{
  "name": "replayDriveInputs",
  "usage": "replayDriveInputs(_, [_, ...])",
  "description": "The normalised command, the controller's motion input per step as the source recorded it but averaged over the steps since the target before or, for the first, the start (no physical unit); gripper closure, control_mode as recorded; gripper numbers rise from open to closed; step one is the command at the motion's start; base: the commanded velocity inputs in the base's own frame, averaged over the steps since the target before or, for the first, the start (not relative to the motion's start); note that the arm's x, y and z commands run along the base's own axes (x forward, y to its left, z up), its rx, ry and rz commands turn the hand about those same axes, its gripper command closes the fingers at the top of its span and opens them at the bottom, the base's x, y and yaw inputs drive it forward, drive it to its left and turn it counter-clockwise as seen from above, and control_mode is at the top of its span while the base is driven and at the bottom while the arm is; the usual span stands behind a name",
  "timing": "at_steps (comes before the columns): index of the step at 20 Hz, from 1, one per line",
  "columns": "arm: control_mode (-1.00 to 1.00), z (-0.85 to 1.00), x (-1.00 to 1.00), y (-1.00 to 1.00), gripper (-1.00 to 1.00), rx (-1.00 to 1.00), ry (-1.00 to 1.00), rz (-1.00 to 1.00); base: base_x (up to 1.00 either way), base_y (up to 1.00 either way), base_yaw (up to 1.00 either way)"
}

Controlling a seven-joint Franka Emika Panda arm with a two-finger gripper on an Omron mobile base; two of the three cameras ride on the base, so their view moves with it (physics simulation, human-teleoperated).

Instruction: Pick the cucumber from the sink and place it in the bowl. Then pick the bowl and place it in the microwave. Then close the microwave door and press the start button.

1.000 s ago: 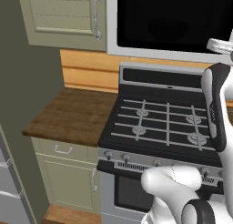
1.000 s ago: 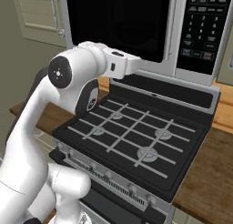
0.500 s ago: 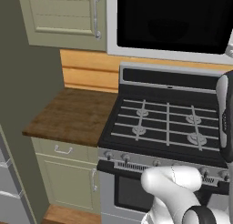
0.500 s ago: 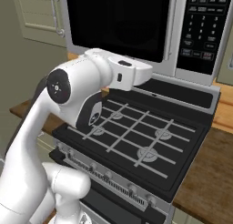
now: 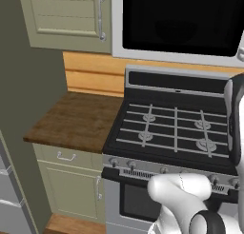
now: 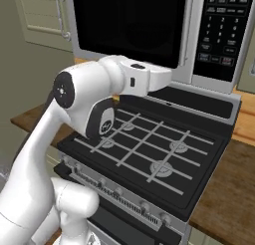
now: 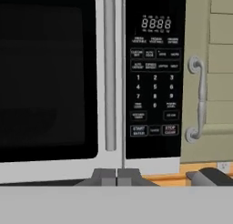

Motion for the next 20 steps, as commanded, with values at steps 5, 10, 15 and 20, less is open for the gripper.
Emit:
replayDriveInputs(5, [-1.0,0.0,0.12,-0.44,1.0,0.14,0.0,0.07,0.0,0.0,0.0])
replayDriveInputs(10, [-1.0,0.01,0.18,-0.23,1.0,0.04,0.0,0.02,0.0,0.0,0.0])
replayDriveInputs(15, [-1.0,0.05,0.16,-0.13,1.0,0.0,-0.01,0.0,0.0,0.0,0.0])
replayDriveInputs(20, [-1.0,0.02,0.25,-0.19,1.0,0.01,0.0,0.0,0.0,0.0,0.0])
